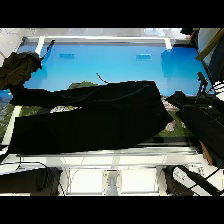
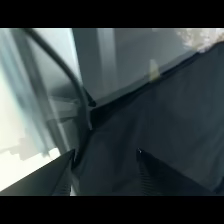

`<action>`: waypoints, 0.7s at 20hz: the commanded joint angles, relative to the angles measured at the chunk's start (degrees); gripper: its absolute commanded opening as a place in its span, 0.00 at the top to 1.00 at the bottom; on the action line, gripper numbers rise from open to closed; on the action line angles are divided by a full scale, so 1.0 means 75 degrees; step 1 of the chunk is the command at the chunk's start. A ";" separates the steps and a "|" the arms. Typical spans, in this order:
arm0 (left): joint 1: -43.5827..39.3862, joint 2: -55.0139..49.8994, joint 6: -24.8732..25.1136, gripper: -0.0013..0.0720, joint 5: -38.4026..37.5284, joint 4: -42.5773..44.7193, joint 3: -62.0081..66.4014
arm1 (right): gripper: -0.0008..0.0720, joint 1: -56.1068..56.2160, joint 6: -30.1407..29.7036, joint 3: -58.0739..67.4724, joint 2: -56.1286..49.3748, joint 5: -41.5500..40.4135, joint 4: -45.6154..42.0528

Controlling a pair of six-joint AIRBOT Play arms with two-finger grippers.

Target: Fold the clothes and pants, and hang the long-sleeved shirts on hangers.

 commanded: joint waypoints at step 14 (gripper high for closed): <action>-0.0618 -0.0003 -0.0099 0.96 -0.1172 -0.0090 -0.0006 | 0.62 -0.0006 0.0000 0.0000 0.0006 0.0047 -0.0353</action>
